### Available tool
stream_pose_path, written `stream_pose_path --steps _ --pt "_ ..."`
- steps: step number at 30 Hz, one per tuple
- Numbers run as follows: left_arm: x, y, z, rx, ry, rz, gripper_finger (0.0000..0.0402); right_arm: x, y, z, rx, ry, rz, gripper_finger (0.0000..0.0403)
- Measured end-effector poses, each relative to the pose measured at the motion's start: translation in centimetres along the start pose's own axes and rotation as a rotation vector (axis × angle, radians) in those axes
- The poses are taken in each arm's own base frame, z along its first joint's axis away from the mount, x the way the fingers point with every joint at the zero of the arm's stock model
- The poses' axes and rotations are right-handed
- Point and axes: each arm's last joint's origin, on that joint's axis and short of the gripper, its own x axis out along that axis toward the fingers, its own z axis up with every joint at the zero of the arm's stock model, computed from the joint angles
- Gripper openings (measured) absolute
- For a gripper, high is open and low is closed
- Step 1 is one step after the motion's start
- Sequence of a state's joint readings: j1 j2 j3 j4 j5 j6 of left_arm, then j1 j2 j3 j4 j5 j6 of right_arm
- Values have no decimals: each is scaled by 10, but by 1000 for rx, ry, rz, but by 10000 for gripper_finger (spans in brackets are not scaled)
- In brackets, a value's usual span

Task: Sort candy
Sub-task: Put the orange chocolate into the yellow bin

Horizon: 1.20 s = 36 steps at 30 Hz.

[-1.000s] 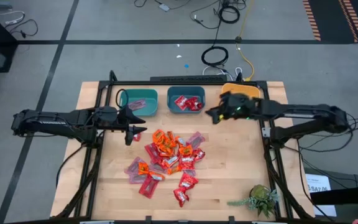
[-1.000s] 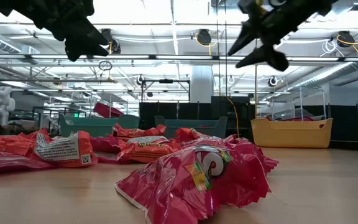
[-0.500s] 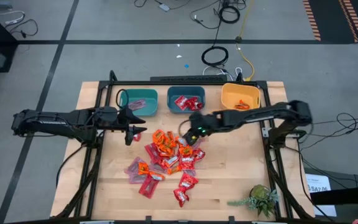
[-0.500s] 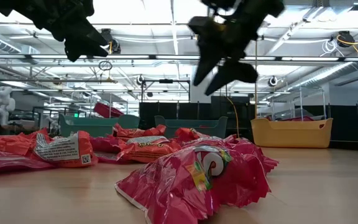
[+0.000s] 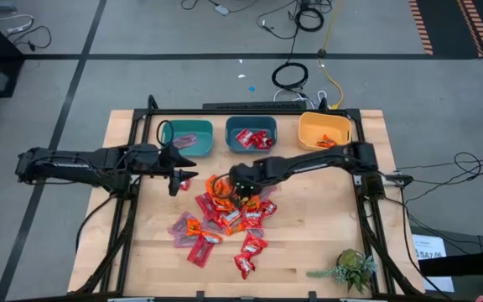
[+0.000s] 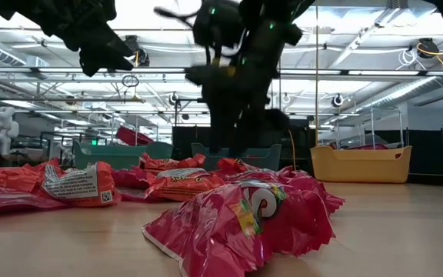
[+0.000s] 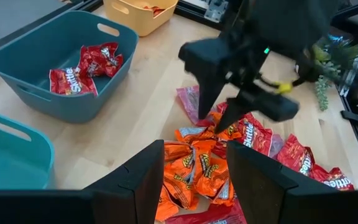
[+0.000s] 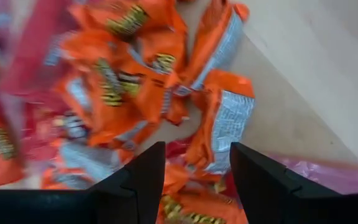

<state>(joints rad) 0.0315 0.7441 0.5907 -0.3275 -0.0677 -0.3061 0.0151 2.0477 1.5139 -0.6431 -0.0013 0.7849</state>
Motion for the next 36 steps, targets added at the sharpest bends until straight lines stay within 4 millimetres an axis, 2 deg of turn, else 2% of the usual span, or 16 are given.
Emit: stream_pose_path --steps 6,11,14,17,20,25,30,36 --pt "0 0 -1 0 6 2 183 35 -4 -4 8 38 -42 171" --pt "0 0 -1 -1 7 2 183 46 -6 -6 11 48 -66 161" --pt "0 0 -1 0 9 3 183 43 -6 -6 1 48 -65 124" --pt "0 1 -2 0 18 5 183 37 -7 -5 -28 43 -66 63" --pt "0 1 -2 0 21 6 183 26 -5 -3 -72 3 -76 16" --pt "0 1 -2 0 21 6 183 -12 -1 5 -71 -76 -34 22" --pt "0 1 -2 0 21 6 183 -50 -2 6 -80 -109 -12 9" --pt "0 1 -2 0 22 6 183 -108 -17 7 -84 -225 -91 8"
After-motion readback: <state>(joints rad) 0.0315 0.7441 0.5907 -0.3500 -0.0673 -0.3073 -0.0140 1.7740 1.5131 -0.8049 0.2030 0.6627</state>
